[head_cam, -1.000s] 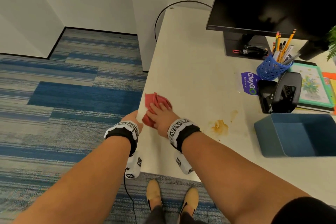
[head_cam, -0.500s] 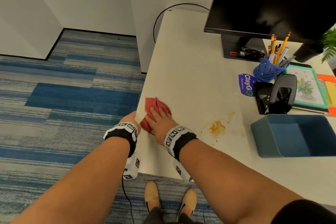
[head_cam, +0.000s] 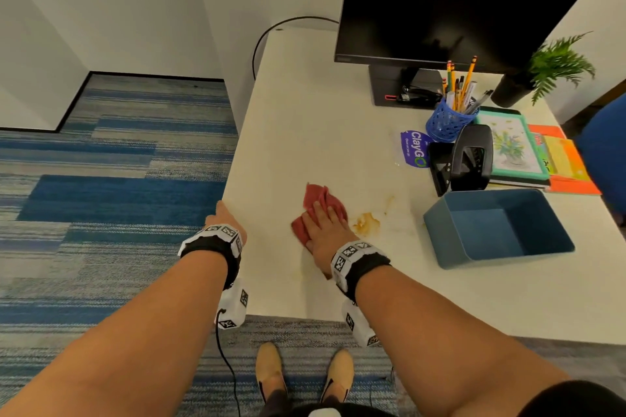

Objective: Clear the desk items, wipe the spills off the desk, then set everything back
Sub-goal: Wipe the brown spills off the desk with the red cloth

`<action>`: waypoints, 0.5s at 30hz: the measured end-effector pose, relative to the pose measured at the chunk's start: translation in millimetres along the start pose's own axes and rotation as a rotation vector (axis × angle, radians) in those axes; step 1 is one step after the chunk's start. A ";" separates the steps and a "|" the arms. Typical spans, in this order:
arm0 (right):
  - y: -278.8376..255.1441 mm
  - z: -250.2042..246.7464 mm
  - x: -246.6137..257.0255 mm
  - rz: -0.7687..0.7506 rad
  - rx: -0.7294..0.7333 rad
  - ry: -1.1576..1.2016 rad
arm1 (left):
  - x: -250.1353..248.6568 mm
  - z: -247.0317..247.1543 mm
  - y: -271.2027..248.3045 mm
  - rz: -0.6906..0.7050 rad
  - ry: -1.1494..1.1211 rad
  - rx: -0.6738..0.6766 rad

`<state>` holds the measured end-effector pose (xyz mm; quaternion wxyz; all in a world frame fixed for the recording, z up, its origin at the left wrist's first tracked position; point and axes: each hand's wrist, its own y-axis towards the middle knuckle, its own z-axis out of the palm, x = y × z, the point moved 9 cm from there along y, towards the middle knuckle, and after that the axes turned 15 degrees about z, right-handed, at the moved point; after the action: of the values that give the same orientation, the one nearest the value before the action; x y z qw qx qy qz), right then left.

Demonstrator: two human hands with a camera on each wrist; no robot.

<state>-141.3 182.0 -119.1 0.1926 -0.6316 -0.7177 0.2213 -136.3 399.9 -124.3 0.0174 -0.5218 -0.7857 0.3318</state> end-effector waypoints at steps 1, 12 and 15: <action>5.1 -4.4 -15.5 0.057 -0.008 0.021 | -3.3 1.1 -1.1 0.001 -0.003 -0.006; -16.4 5.7 -7.6 -0.133 0.017 -0.074 | -21.0 10.1 0.4 0.015 0.125 -0.001; 0.0 -1.4 -40.2 0.008 0.012 -0.014 | -18.7 11.0 1.9 0.019 0.137 0.000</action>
<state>-135.4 142.2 -117.8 0.1905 -0.6317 -0.7151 0.2310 -130.3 379.2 -127.9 0.0681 -0.5508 -0.7777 0.2952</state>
